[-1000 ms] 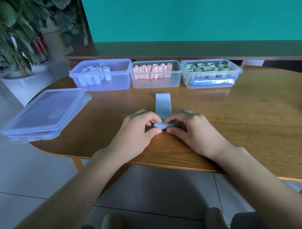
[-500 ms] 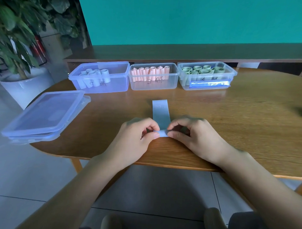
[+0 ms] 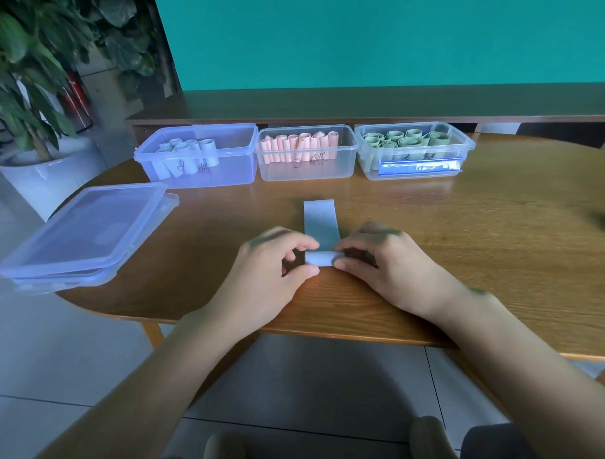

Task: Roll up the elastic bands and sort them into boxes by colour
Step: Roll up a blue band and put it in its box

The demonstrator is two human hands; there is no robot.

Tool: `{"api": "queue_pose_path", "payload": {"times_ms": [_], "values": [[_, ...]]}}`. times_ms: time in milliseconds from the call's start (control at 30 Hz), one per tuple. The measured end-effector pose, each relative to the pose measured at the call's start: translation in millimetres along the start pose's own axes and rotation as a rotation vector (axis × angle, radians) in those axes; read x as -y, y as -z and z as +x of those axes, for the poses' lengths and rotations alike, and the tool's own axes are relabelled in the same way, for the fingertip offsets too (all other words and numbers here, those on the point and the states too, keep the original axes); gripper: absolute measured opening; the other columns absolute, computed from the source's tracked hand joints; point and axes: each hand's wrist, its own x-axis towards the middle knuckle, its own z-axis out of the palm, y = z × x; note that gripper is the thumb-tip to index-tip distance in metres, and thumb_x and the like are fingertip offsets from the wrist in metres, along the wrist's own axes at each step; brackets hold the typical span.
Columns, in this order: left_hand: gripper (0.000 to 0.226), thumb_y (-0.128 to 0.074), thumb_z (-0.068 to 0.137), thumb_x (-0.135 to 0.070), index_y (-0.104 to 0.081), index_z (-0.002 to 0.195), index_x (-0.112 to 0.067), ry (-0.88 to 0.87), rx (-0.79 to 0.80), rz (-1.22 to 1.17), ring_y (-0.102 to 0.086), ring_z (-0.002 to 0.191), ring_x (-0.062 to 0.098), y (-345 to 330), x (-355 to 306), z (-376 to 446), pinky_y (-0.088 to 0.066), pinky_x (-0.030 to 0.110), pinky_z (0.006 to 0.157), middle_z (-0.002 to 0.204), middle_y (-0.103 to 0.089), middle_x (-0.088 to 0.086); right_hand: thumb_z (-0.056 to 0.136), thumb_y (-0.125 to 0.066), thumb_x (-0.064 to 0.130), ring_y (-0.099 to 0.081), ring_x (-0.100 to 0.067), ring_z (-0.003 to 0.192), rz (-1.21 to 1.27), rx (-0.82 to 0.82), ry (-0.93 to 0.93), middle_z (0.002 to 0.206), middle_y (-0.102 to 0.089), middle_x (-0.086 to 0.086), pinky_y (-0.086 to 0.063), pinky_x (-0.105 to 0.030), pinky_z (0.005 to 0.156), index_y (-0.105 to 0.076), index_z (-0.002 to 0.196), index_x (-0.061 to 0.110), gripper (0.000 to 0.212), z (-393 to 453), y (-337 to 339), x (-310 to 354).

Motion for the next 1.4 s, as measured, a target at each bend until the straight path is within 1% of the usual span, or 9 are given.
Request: {"api": "queue_pose_path", "payload": {"times_ms": [133,267,467,533,700,833,967,1133,1400], "values": [[0.017,-0.075,0.088,-0.028,-0.071,0.105,-0.03,0.013,0.017,-0.003,-0.052,0.09,-0.014,0,-1,4,-0.038,0.001,0.066,0.086,-0.05,-0.035,0.095,-0.069,0.031,-0.052,0.012,0.086,-0.022,0.007,-0.004,0.098,-0.053,0.017,-0.036,-0.005,0.082,-0.074,0.111,0.02,0.021,1,0,0],[0.015,-0.073,0.089,-0.027,-0.072,0.104,-0.03,0.027,0.017,-0.018,-0.052,0.089,-0.012,-1,1,5,-0.035,0.001,0.066,0.085,-0.051,-0.034,0.091,-0.074,0.028,-0.057,0.005,0.087,0.017,-0.017,-0.018,0.105,-0.058,0.014,-0.043,-0.012,0.089,-0.071,0.12,0.021,0.03,-2,-3,2],[0.011,-0.071,0.091,-0.028,-0.07,0.102,-0.031,0.019,0.022,-0.042,-0.054,0.092,-0.007,2,-1,-6,-0.039,0.003,0.068,0.084,-0.053,-0.034,0.089,-0.077,0.03,-0.062,-0.001,0.088,0.085,-0.019,-0.035,0.096,-0.067,0.015,-0.046,-0.015,0.083,-0.071,0.105,0.024,0.018,-11,4,8],[0.008,-0.071,0.091,-0.026,-0.07,0.098,-0.03,-0.008,0.03,-0.064,-0.055,0.091,-0.004,3,-2,-11,-0.039,0.004,0.07,0.082,-0.055,-0.032,0.09,-0.075,0.034,-0.062,0.001,0.089,0.1,0.005,-0.04,0.096,-0.069,0.017,-0.044,-0.013,0.083,-0.071,0.105,0.025,0.017,-16,6,9],[0.008,-0.068,0.094,-0.023,-0.073,0.1,-0.024,-0.052,-0.008,-0.039,-0.057,0.093,0.002,-1,1,-10,-0.043,0.009,0.076,0.094,-0.067,-0.017,0.095,-0.068,0.036,-0.062,-0.002,0.098,0.04,-0.013,0.018,0.105,-0.066,0.013,-0.047,-0.019,0.09,-0.075,0.107,0.02,0.021,-15,6,8],[0.012,-0.066,0.095,-0.021,-0.076,0.102,-0.021,-0.089,-0.046,-0.001,-0.058,0.093,0.004,-4,6,-5,-0.042,0.009,0.079,0.099,-0.069,-0.01,0.095,-0.07,0.031,-0.057,0.002,0.093,-0.003,-0.045,0.039,0.108,-0.059,0.015,-0.038,-0.005,0.084,-0.072,0.113,0.022,0.02,-14,3,9],[0.022,-0.062,0.097,-0.027,-0.075,0.114,-0.023,-0.051,-0.031,-0.004,-0.055,0.094,0.002,-5,11,-3,-0.037,0.001,0.078,0.104,-0.066,-0.009,0.091,-0.075,0.026,-0.06,-0.003,0.096,0.018,-0.027,0.043,0.107,-0.063,0.014,-0.047,-0.019,0.091,-0.071,0.109,0.023,0.019,-10,1,9],[0.036,-0.073,0.089,-0.03,-0.069,0.124,-0.027,-0.02,-0.022,-0.04,-0.057,0.089,0.004,-5,7,-3,-0.041,0.004,0.074,0.104,-0.06,-0.014,0.092,-0.074,0.024,-0.061,-0.003,0.092,0.027,-0.048,-0.005,0.107,-0.066,0.012,-0.048,-0.022,0.091,-0.072,0.111,0.023,0.019,-4,-3,5],[0.021,-0.078,0.084,-0.025,-0.071,0.103,-0.03,0.014,-0.013,-0.027,-0.053,0.088,-0.006,-3,3,4,-0.04,0.005,0.067,0.089,-0.053,-0.029,0.095,-0.069,0.026,-0.062,-0.005,0.097,0.016,-0.038,0.005,0.106,-0.067,0.01,-0.048,-0.023,0.092,-0.074,0.111,0.02,0.017,3,-2,1]]}}
